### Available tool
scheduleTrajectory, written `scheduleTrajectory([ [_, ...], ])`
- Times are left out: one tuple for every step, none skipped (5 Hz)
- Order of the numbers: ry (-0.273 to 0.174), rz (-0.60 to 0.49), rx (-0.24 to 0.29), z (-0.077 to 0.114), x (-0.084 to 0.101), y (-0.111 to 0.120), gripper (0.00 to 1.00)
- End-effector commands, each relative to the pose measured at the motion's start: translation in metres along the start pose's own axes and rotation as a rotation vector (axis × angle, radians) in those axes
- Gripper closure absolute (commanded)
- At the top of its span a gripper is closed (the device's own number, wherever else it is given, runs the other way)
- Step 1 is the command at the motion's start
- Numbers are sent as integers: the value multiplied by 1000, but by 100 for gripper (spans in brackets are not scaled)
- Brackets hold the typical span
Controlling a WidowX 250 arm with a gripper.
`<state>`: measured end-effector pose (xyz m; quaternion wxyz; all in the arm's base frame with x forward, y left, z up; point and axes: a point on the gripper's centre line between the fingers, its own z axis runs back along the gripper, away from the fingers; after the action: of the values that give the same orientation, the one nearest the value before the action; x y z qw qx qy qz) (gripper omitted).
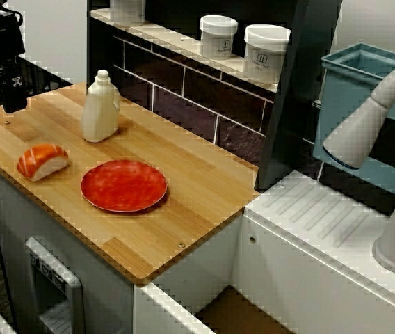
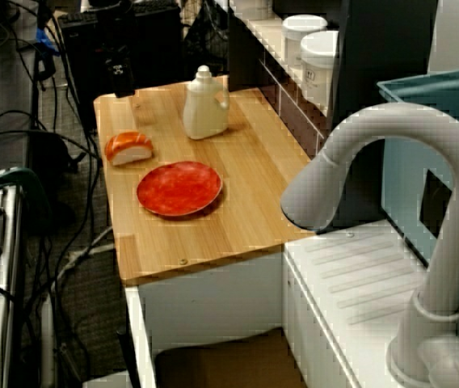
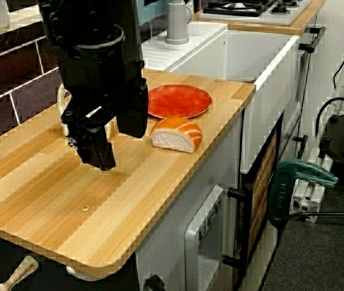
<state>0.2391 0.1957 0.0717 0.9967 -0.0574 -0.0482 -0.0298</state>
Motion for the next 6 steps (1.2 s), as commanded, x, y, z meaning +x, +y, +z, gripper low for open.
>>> scheduleTrajectory([
  [0,0,0,0,0,0,0],
  [12,-39,2,16,4,-16,0],
  [4,-50,32,29,2,-30,0],
  [-10,-60,80,42,5,-51,0],
  [-40,-30,114,41,-5,-70,0],
  [-55,-2,129,31,-13,-80,0],
])
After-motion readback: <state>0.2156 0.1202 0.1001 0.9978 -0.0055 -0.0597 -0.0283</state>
